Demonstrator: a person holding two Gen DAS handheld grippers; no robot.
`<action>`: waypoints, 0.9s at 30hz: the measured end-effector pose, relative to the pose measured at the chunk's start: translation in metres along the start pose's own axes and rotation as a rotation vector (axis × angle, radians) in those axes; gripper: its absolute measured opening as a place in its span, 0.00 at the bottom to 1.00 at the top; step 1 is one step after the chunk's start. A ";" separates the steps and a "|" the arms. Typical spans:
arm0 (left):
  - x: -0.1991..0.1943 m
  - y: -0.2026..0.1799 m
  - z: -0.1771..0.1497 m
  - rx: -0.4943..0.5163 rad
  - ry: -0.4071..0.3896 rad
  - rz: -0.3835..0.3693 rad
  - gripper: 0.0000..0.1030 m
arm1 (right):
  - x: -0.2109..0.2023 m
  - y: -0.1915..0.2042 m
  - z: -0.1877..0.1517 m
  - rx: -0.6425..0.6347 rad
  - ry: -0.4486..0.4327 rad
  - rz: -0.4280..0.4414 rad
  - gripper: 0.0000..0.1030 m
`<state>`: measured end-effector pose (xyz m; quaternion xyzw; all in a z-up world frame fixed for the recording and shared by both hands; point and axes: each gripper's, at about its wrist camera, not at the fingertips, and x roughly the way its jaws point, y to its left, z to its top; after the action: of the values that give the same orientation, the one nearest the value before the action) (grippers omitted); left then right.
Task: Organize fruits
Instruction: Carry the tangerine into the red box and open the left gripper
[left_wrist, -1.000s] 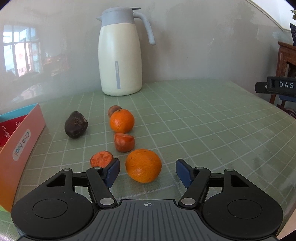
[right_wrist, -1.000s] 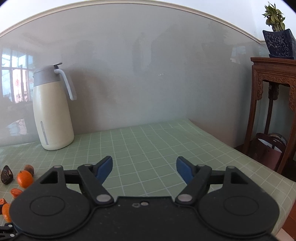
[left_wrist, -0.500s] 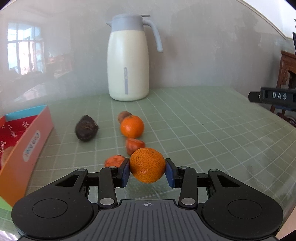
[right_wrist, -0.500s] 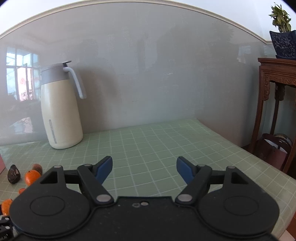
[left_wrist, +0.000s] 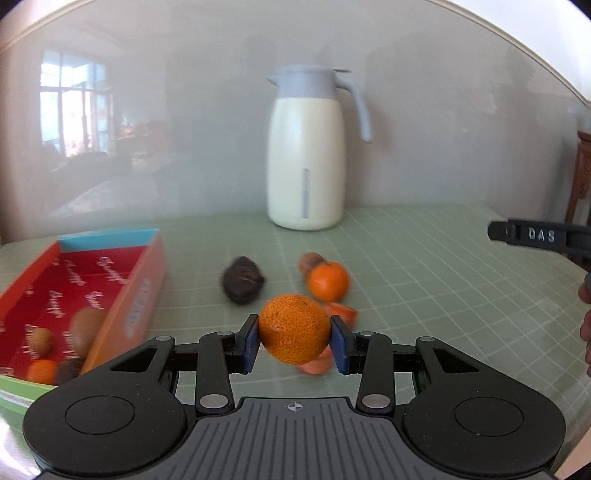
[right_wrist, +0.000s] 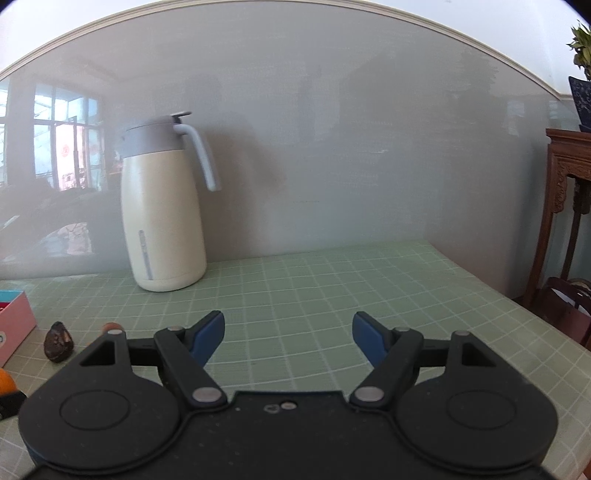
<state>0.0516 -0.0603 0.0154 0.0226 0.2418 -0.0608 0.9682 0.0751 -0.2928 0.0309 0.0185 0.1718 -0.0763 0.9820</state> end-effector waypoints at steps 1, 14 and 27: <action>-0.002 0.006 0.001 -0.008 -0.004 0.011 0.39 | 0.000 0.004 0.000 -0.004 0.001 0.004 0.74; -0.019 0.070 0.001 -0.073 -0.030 0.118 0.39 | -0.001 0.046 0.001 -0.034 0.001 0.073 0.74; -0.020 0.149 -0.010 -0.207 -0.017 0.249 0.39 | 0.000 0.082 -0.001 -0.065 0.010 0.130 0.74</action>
<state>0.0485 0.0903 0.0176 -0.0478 0.2340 0.0845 0.9674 0.0872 -0.2116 0.0311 -0.0021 0.1778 -0.0064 0.9840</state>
